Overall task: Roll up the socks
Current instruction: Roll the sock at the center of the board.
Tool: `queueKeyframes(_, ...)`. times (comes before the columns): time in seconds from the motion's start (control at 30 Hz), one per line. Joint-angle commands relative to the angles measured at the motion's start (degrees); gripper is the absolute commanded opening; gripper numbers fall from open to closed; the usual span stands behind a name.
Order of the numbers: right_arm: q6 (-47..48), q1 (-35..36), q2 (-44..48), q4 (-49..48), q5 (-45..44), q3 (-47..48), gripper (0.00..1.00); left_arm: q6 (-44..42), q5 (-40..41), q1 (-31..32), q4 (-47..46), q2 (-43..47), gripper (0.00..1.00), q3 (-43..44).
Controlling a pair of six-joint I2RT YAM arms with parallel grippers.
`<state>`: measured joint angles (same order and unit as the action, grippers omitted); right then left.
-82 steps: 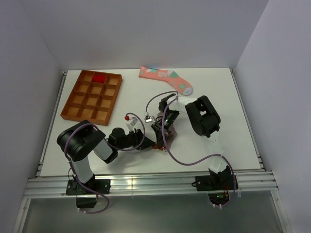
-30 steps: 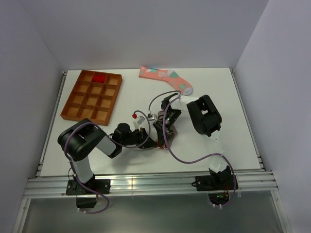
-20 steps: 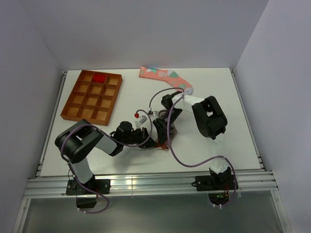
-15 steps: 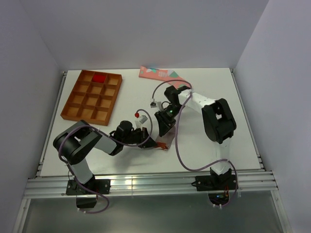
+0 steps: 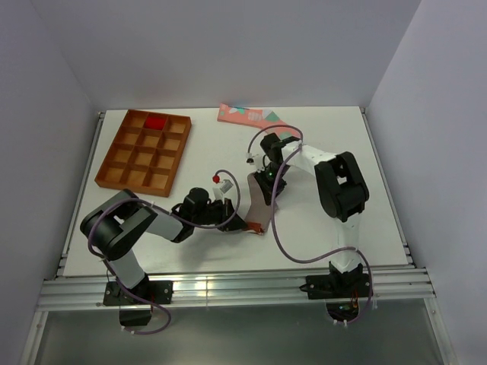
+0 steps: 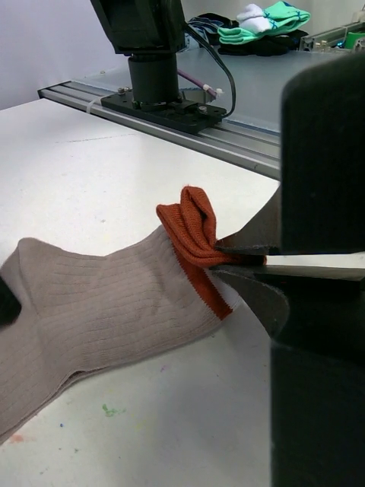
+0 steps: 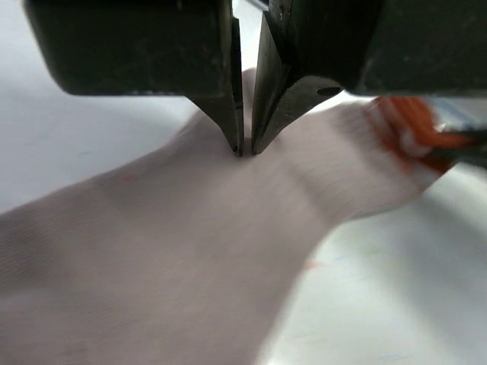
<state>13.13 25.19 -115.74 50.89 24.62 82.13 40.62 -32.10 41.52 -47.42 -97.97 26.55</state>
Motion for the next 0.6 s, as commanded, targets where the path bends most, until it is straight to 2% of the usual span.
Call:
queueKeyframes(0.0,-1.8,0.8,-2.6,-3.3,-9.8,2.3,0.16,-2.4,-0.4,0.6,0.4,2.0,0.0,2.4)
queueKeyframes(0.23,-1.3,2.5,-9.2,1.5,-15.0,11.0,0.18,-3.5,-2.8,0.9,4.7,1.0,0.0,4.7)
queueKeyframes(0.4,-0.4,3.2,-13.5,4.2,-17.1,17.9,0.19,-5.0,-3.5,0.9,11.5,-0.2,0.0,7.6)
queueKeyframes(0.57,1.3,3.9,-12.9,3.1,-14.3,15.4,0.19,-5.2,-2.1,0.9,18.3,-2.9,0.0,11.6)
